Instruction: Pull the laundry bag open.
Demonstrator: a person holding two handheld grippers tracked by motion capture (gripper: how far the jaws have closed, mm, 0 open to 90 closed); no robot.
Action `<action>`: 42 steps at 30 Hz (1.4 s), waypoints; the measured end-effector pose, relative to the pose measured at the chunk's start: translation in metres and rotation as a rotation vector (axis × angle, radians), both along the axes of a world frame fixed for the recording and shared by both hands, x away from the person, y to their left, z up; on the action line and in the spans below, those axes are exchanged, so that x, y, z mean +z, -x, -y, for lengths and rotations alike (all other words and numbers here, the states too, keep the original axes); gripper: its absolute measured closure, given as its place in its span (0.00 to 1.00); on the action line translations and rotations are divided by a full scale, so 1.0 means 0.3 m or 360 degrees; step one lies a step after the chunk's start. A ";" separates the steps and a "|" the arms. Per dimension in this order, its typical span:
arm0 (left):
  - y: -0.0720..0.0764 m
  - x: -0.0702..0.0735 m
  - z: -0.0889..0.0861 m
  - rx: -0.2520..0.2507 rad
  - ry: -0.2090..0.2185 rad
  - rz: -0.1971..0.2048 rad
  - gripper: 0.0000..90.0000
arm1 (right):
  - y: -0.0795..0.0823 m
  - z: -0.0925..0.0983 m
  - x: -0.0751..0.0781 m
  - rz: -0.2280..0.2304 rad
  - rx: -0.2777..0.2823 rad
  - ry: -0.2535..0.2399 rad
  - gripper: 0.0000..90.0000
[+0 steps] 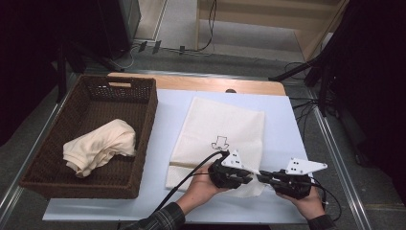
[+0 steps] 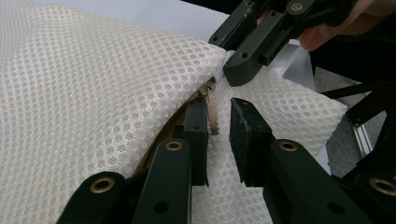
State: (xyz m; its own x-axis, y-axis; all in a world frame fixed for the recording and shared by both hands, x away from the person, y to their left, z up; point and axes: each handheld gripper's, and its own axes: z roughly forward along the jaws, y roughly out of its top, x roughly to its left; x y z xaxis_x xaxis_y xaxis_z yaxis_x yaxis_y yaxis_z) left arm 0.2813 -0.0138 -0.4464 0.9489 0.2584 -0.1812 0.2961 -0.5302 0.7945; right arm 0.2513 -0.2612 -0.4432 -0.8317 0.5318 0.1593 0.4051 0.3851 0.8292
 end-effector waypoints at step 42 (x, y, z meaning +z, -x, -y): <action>-0.012 -0.006 -0.023 0.0066 -0.0079 -0.0048 0.97 | -0.001 0.000 -0.007 -0.0027 -0.0012 0.0047 0.92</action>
State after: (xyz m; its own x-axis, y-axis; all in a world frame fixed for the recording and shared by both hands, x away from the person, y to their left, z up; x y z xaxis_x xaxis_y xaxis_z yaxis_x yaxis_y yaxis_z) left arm 0.2850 -0.0070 -0.4481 0.9316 0.3064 -0.1954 0.3418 -0.5556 0.7579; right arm 0.2515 -0.2612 -0.4452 -0.8249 0.5429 0.1574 0.4218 0.4060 0.8107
